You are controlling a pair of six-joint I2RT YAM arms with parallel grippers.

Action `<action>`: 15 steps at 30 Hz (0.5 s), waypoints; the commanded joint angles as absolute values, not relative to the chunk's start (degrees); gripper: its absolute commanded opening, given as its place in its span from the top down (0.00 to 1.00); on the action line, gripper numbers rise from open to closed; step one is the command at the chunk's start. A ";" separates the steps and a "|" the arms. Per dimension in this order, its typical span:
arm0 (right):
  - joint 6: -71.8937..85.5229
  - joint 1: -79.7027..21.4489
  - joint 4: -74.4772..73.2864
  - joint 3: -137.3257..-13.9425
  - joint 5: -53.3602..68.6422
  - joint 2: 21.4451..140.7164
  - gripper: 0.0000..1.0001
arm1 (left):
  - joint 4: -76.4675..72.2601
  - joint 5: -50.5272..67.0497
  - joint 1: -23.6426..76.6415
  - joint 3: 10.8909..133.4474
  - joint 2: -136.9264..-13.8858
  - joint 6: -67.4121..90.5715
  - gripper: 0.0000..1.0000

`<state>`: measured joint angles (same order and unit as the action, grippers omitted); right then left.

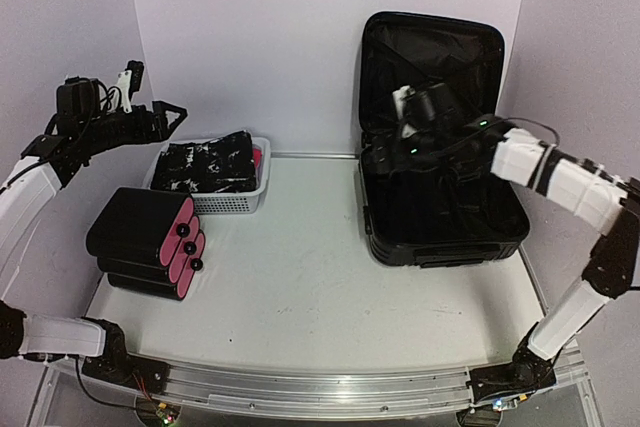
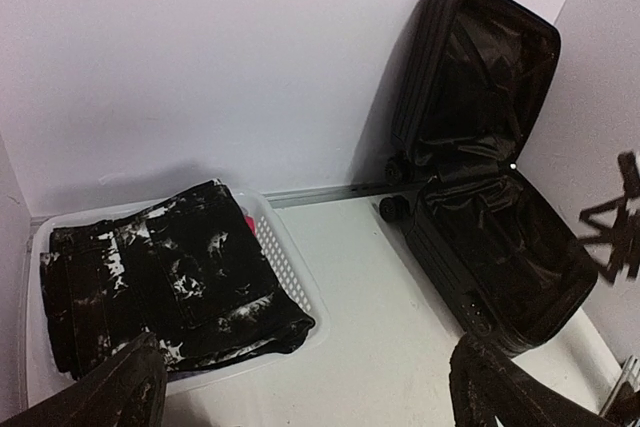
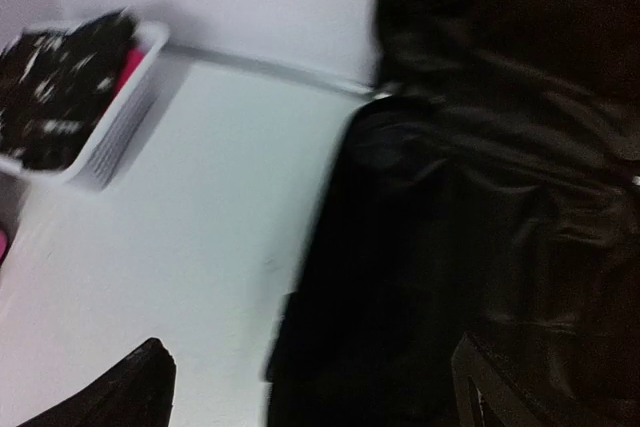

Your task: Open, take out, and arrange the luggage

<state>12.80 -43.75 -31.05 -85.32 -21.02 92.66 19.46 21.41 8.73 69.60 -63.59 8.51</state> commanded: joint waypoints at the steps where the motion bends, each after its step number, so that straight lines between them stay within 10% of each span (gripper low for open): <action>1: 7.48 -35.54 -45.40 -85.60 -24.21 85.81 0.02 | 16.91 21.80 10.42 73.44 -61.09 4.33 0.01; 15: 1.22 -23.24 -46.05 -74.48 -18.09 53.97 0.02 | 22.91 6.88 10.45 78.87 -44.18 2.70 0.00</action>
<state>3.62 -22.94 -48.56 -76.60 -22.02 61.63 23.05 11.00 10.41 76.88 -47.59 4.45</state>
